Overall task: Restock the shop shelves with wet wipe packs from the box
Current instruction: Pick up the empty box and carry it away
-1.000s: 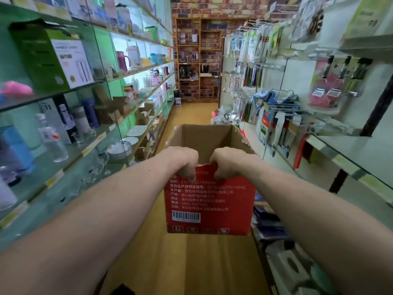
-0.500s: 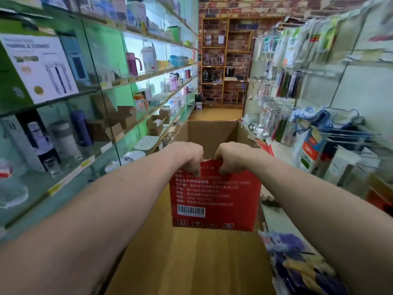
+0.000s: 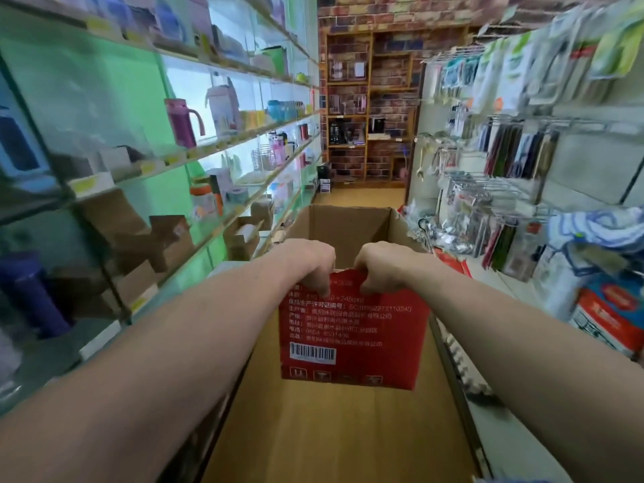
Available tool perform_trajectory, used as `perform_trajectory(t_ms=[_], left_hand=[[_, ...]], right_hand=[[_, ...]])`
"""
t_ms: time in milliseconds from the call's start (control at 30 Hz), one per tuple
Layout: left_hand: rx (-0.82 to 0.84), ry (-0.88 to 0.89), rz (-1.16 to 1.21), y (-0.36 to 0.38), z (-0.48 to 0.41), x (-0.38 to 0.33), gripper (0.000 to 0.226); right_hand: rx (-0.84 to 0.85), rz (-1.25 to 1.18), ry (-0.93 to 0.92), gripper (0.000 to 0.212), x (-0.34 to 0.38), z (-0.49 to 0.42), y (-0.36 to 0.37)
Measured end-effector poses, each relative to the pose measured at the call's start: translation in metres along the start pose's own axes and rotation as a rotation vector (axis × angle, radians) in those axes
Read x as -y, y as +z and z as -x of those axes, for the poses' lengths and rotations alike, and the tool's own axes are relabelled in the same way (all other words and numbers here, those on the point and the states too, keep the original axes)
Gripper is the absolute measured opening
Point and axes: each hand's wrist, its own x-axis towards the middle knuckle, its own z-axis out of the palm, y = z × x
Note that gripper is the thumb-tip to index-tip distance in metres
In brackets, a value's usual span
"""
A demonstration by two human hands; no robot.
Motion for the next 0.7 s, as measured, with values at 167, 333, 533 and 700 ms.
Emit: perform_trajectory(t_ms=[167, 333, 533, 700], left_hand=[[0.000, 0.024, 0.026, -0.028, -0.106, 0.025, 0.025], [-0.018, 0.029, 0.036, -0.053, -0.215, 0.043, 0.026], [-0.017, 0.012, 0.035, -0.098, -0.347, 0.073, 0.029], [-0.019, -0.020, 0.004, -0.120, -0.443, 0.111, 0.026]], right_hand=[[-0.006, 0.013, 0.012, 0.023, -0.047, -0.097, -0.019], [0.002, 0.011, 0.015, 0.022, -0.098, -0.196, -0.031], [0.008, 0.027, -0.021, 0.022, -0.162, -0.325, -0.064], [-0.012, 0.036, -0.044, 0.020, -0.190, -0.429, -0.076]])
